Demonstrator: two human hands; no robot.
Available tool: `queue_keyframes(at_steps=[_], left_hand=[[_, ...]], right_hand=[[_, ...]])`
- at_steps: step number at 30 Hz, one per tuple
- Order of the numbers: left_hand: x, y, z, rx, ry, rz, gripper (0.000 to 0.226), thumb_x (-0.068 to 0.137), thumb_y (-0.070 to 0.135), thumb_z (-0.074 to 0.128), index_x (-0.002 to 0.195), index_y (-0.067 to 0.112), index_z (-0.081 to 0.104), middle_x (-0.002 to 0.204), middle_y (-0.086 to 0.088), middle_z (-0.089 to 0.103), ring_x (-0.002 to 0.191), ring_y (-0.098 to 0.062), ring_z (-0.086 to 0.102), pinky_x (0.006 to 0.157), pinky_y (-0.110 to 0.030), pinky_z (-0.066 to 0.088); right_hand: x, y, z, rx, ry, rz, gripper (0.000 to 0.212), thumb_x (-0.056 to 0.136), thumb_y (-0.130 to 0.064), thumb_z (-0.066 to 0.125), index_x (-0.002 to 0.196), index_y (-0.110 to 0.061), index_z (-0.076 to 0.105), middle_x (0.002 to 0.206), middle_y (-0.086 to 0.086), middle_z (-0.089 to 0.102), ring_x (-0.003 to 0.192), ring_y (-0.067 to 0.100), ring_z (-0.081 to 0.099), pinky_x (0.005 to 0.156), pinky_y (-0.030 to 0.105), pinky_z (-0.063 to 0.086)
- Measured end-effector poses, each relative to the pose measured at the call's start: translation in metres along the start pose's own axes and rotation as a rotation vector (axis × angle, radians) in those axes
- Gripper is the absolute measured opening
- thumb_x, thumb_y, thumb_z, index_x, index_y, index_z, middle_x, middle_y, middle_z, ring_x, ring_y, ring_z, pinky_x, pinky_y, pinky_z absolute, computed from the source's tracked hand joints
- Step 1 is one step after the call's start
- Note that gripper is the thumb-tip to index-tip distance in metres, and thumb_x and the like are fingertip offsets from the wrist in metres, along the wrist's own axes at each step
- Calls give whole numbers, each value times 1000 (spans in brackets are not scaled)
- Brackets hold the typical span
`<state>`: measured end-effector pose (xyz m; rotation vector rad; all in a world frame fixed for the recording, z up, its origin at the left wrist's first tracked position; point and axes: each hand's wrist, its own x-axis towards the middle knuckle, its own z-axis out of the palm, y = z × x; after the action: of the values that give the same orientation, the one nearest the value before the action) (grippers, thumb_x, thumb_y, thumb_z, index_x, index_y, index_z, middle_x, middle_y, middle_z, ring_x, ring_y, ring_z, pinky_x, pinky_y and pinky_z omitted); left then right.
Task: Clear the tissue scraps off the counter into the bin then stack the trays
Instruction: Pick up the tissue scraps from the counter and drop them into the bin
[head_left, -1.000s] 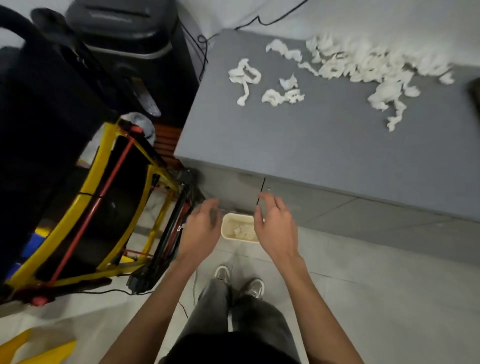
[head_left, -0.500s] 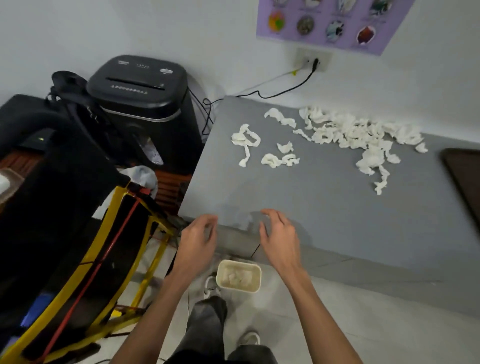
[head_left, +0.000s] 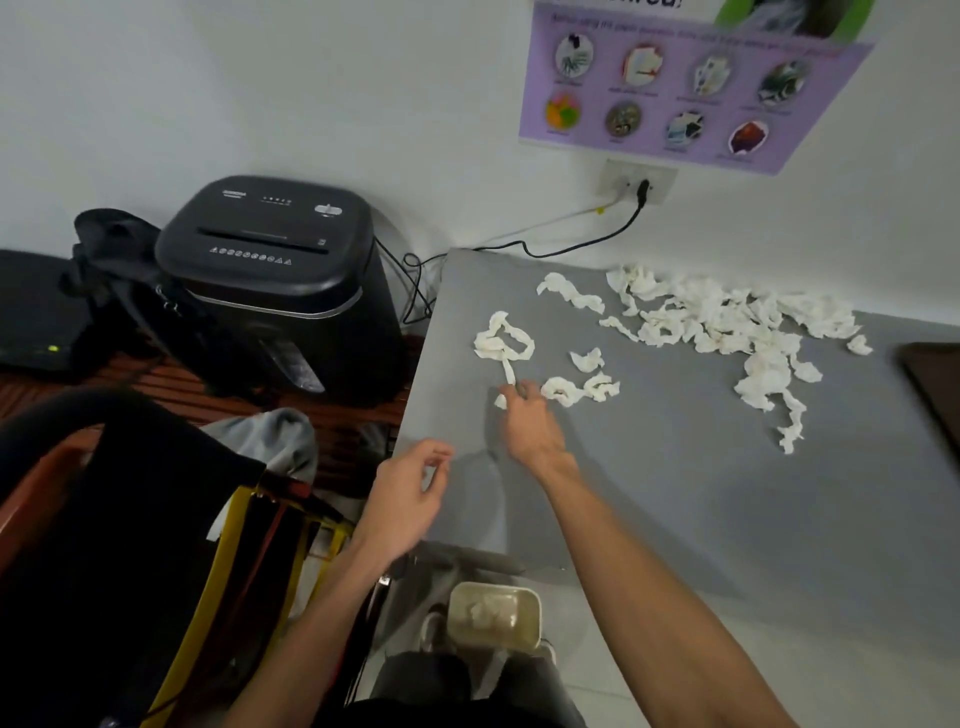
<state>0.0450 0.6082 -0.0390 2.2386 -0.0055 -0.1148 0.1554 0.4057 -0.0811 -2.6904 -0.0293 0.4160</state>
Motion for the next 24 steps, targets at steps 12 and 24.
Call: queue_keyframes(at_steps=[12, 24], left_hand=[[24, 11, 5, 39, -108, -16, 40, 98, 3, 61, 129, 28, 65, 126, 15, 66, 115, 6, 58, 108, -20, 47], [42, 42, 19, -218, -237, 66, 18, 106, 31, 59, 106, 24, 76, 91, 10, 75, 87, -11, 71, 80, -28, 56]], right_hand=[[-44, -5, 23, -47, 3, -86, 20, 95, -2, 56, 108, -11, 69, 106, 11, 68, 103, 38, 67, 78, 40, 48], [-115, -2, -78, 677, 368, 38, 15, 92, -19, 81, 95, -32, 75, 93, -19, 75, 88, -4, 71, 81, 6, 50]])
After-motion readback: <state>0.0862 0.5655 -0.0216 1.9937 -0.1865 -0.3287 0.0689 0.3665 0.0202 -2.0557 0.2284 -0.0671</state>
